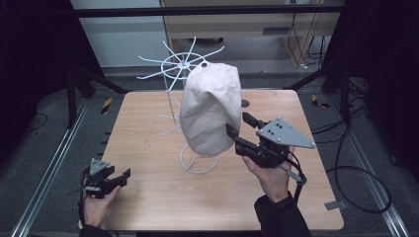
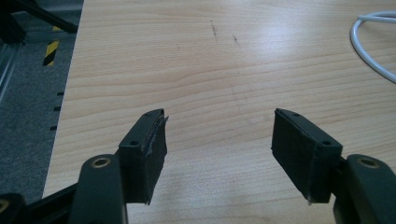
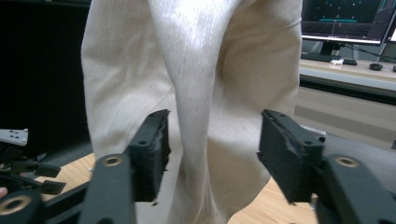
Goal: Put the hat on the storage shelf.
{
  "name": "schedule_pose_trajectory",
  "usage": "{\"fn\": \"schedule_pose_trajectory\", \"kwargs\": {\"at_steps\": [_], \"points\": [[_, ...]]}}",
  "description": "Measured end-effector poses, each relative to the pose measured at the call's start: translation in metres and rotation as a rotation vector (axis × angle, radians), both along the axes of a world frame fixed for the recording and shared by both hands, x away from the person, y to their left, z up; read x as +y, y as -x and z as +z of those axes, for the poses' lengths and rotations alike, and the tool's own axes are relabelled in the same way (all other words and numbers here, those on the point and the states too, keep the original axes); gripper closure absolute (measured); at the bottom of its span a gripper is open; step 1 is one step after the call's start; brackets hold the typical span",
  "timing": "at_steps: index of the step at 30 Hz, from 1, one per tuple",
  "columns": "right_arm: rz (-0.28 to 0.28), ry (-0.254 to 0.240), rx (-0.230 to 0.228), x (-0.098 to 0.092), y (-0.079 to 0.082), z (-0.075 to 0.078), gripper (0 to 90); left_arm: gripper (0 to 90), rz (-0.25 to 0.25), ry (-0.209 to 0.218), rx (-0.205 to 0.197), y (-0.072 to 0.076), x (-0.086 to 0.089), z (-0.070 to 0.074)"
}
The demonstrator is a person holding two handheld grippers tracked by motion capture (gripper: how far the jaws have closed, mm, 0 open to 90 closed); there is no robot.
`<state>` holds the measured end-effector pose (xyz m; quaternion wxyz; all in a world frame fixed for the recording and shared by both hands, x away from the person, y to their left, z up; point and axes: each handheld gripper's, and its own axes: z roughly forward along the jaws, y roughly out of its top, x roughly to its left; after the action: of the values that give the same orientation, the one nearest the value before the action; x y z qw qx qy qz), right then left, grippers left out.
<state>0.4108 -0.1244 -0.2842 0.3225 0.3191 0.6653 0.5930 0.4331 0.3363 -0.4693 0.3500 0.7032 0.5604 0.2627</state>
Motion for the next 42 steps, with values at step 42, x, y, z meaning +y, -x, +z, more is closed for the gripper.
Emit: {"fn": "schedule_pose_trajectory", "kwargs": {"at_steps": [42], "points": [[-0.160, 0.118, 0.334, -0.092, -0.012, -0.141, 13.2, 34.1, -0.009, -0.009, -0.002, 0.000, -0.001, -0.001]]}}
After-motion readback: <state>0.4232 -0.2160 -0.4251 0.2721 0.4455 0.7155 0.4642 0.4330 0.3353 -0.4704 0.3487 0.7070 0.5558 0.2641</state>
